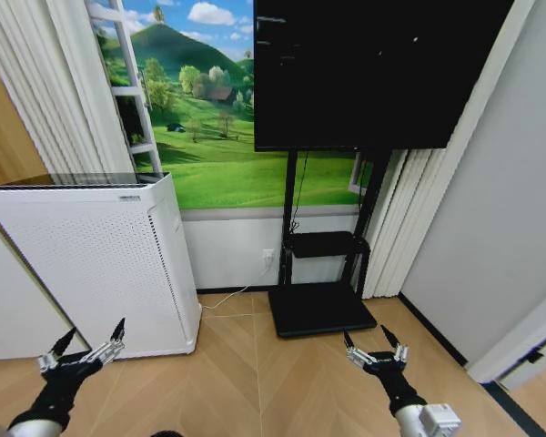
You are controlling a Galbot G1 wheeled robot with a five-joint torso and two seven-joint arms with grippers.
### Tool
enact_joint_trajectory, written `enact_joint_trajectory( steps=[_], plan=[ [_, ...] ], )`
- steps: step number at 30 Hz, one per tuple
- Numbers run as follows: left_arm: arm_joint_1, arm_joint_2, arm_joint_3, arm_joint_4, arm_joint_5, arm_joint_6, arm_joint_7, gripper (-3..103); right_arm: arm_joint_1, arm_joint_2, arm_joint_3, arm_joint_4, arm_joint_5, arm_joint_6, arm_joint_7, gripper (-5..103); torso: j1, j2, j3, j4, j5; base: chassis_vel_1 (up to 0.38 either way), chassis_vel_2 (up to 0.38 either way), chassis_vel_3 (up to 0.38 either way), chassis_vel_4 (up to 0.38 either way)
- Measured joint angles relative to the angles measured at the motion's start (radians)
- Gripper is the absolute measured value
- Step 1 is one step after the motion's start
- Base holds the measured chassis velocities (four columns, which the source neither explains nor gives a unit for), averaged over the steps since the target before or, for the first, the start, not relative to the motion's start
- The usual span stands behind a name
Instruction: Pick up the trash bin and place the garbage on the floor into it.
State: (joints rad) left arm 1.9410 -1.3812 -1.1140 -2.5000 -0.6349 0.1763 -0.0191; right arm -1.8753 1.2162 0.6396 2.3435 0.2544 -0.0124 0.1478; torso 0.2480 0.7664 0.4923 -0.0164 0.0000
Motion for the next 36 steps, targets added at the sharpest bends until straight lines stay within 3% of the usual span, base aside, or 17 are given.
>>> enact_joint_trajectory(
  steps=[16,36],
  plan=[
    [0.000,-0.004,0.010,0.000,-0.002,-0.002,-0.004,100,0.000,0.000,0.000,0.000,0.000,0.000,0.000,100,-0.002,-0.006,-0.003,-0.0001,0.0001,0.063,-0.068,-0.069,0.068],
    [0.001,-0.006,0.012,0.000,-0.004,-0.005,-0.007,100,0.000,0.000,0.000,0.000,0.000,0.000,0.000,100,-0.004,-0.010,-0.006,0.0000,-0.0009,0.290,-0.290,-0.293,0.305]
  ],
)
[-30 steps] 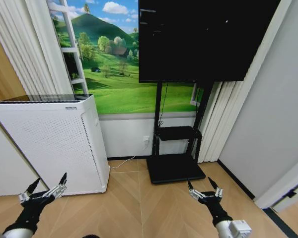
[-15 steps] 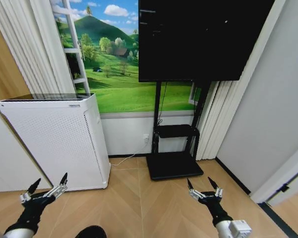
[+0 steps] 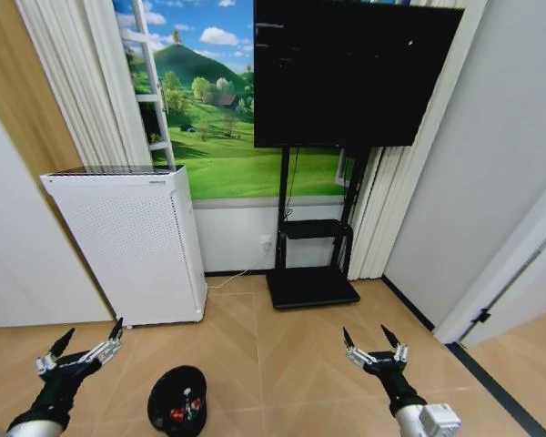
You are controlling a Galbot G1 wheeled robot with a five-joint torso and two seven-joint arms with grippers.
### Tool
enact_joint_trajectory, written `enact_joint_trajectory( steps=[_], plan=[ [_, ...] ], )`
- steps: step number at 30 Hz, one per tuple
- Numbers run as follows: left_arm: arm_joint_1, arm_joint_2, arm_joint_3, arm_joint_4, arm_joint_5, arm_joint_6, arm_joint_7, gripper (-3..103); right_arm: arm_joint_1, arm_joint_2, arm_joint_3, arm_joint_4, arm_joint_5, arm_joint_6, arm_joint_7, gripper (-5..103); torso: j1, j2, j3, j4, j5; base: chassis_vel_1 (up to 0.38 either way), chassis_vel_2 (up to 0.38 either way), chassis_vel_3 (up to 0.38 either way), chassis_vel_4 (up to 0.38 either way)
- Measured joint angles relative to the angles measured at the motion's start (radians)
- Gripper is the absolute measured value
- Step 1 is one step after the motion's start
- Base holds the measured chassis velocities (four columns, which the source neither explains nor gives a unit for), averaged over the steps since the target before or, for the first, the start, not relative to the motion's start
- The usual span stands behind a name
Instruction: Pick up the trash bin and place the garbage on the floor into it.
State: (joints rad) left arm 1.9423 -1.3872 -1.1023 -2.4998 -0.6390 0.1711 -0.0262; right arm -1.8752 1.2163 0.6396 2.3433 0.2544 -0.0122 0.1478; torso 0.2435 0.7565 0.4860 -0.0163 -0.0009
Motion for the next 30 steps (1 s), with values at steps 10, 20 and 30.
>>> enact_joint_trajectory(
  steps=[10,20,30],
  plan=[
    [-0.004,-0.002,0.000,0.000,0.003,0.000,-0.003,100,0.000,0.000,0.000,0.000,0.000,0.000,0.000,100,0.000,-0.001,0.000,-0.0002,0.0005,0.359,-0.357,-0.358,0.371],
    [-0.004,-0.010,0.000,0.000,0.007,0.001,-0.006,100,0.000,0.000,0.000,0.000,0.000,0.000,0.000,100,0.000,-0.002,-0.001,0.0000,0.0016,0.346,-0.342,-0.345,0.345],
    [-0.004,-0.012,0.000,0.000,0.015,0.003,-0.018,100,0.000,0.000,0.000,0.000,0.000,0.000,0.000,100,-0.001,-0.002,-0.001,0.0000,0.0016,0.335,-0.335,-0.339,0.329]
  ],
)
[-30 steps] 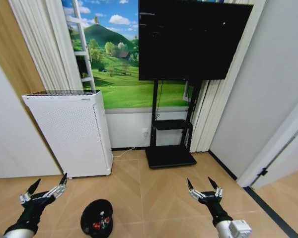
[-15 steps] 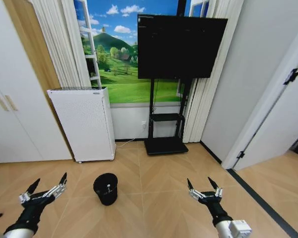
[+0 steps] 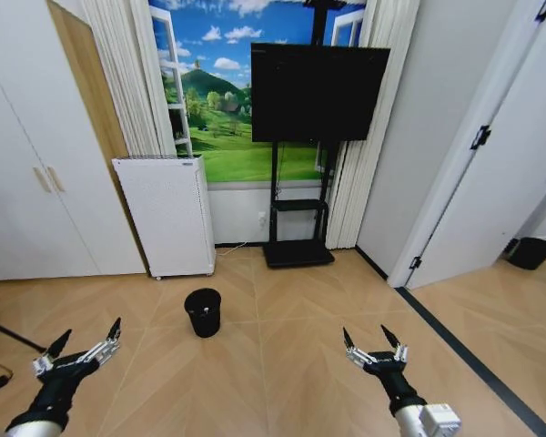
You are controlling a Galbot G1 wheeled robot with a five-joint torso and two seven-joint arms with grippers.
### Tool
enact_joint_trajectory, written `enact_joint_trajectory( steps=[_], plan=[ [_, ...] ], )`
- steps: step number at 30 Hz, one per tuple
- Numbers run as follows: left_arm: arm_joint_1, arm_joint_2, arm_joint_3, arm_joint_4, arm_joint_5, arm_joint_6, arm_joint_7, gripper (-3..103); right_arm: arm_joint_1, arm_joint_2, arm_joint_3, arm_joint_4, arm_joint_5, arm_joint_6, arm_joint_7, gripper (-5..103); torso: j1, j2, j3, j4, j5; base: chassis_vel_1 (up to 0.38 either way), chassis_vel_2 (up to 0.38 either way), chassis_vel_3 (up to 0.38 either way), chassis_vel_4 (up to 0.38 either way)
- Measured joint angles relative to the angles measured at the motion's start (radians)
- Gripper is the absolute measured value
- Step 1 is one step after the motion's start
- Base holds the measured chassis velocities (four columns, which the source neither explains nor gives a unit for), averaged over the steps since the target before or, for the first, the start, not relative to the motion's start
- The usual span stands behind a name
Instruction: Pick up the trash bin and place the garbage on the floor into it.
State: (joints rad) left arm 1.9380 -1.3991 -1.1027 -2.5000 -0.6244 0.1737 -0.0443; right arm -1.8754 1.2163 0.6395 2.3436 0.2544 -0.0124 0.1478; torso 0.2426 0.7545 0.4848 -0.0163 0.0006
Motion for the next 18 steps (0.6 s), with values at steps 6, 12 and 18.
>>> enact_joint_trajectory(
  steps=[6,12,18],
  plan=[
    [-0.006,-0.009,0.007,0.000,0.033,-0.003,-0.005,100,0.000,0.000,0.000,0.000,0.000,0.000,0.000,100,0.000,0.000,0.000,-0.0009,-0.0005,0.124,-0.075,-0.129,0.143],
    [-0.061,-0.017,0.051,0.305,0.255,-0.149,0.087,100,0.001,0.000,0.000,0.000,0.000,0.000,0.000,100,0.001,-0.001,0.001,0.0002,-0.0004,-0.070,0.032,0.064,-0.022],
    [-0.196,0.001,0.102,0.787,0.539,-0.422,0.204,100,0.000,0.000,0.000,0.000,0.000,0.000,0.000,100,0.001,-0.001,0.000,0.0000,-0.0012,-0.020,0.019,0.018,-0.010]
  ],
)
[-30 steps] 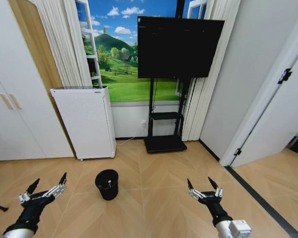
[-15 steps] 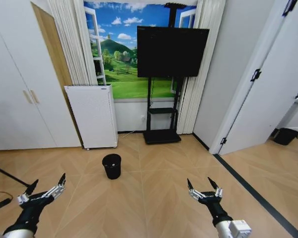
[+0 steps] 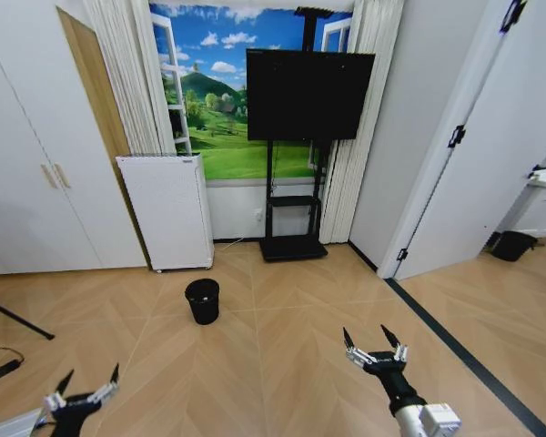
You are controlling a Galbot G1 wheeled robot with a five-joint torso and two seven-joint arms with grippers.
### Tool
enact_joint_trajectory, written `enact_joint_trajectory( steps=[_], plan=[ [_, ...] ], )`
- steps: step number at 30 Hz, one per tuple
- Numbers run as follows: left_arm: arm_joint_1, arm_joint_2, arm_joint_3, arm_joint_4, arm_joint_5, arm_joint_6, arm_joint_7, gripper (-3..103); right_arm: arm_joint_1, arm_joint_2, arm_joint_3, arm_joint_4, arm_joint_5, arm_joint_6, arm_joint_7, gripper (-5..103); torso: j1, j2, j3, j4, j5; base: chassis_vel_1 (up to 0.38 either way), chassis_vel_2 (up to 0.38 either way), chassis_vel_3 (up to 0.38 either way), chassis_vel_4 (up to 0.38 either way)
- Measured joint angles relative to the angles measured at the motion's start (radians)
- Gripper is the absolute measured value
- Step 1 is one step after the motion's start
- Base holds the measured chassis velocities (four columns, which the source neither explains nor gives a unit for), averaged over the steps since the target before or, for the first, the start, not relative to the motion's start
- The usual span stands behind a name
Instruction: Pick up the trash bin and place the garbage on the floor into it.
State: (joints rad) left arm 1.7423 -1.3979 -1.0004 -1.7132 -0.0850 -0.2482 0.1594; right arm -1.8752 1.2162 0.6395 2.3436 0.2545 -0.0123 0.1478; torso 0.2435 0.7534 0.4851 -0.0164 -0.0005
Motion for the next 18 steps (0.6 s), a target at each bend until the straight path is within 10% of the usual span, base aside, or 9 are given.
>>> enact_joint_trajectory(
  steps=[11,14,18],
  plan=[
    [-0.291,0.049,0.163,1.168,0.267,-0.441,-0.065,100,0.000,0.000,0.000,0.000,0.000,0.000,0.000,100,-0.001,0.000,0.000,-0.0016,0.0004,0.000,0.000,0.000,0.000],
    [-0.273,0.044,0.139,1.266,0.257,-0.504,0.008,100,0.000,0.000,0.000,0.000,0.000,0.000,0.000,100,0.000,0.000,0.000,0.0020,-0.0006,0.009,0.009,0.003,0.023],
    [-0.266,0.094,0.080,1.266,0.264,-0.531,0.039,100,0.000,0.000,0.000,0.000,0.000,0.000,0.000,100,-0.001,0.000,-0.001,0.0001,0.0002,0.014,0.013,0.006,0.034]
  ],
)
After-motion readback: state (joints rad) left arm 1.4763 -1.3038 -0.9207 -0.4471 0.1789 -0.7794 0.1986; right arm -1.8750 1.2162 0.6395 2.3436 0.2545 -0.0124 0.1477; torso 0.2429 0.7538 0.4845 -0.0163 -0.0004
